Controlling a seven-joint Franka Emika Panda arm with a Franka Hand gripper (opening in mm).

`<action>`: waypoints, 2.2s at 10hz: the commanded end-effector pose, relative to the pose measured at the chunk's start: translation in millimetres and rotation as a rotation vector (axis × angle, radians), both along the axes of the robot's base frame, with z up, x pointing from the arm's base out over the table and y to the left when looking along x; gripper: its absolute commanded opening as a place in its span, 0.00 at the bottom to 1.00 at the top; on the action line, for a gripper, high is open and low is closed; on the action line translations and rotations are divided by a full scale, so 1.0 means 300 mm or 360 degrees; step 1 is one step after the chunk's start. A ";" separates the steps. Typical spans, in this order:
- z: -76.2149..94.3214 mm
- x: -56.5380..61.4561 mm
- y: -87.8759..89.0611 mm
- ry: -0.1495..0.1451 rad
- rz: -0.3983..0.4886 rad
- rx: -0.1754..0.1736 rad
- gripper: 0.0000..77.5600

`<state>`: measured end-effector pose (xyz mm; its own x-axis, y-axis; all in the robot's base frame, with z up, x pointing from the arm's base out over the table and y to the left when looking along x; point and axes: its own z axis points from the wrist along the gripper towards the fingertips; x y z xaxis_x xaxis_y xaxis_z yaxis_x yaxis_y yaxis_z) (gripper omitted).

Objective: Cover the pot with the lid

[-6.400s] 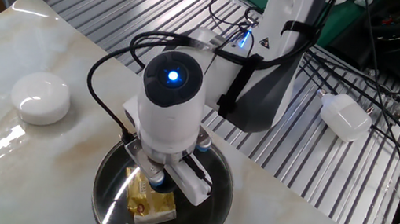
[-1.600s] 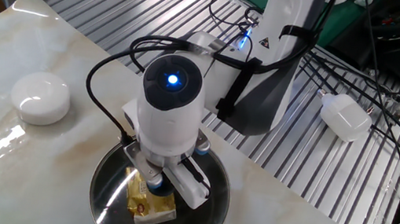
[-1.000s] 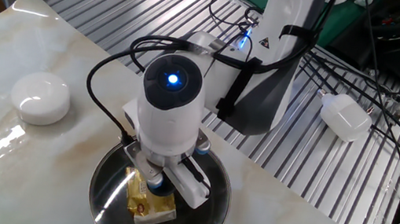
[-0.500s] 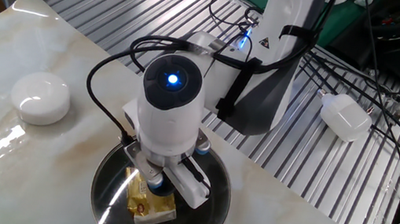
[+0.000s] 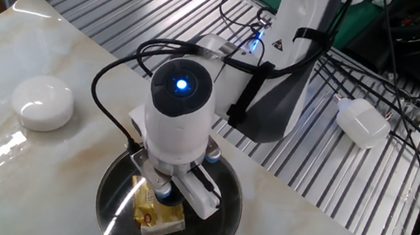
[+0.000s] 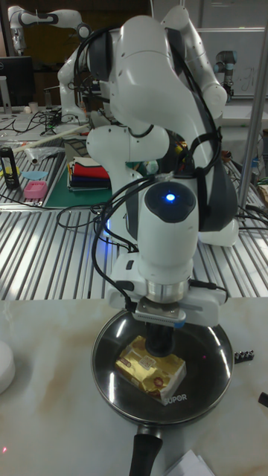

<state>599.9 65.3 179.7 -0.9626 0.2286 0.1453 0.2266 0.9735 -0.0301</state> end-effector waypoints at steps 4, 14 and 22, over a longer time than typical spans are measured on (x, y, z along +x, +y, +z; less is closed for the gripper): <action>0.016 0.003 0.002 -0.0017 0.0000 -0.0001 0.03; 0.008 0.003 0.001 -0.0018 0.0003 -0.0005 0.03; 0.003 -0.005 0.002 -0.0018 0.0004 -0.0019 0.03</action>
<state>596.6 65.1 175.1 -0.9630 0.2281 0.1433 0.2246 0.9736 -0.0401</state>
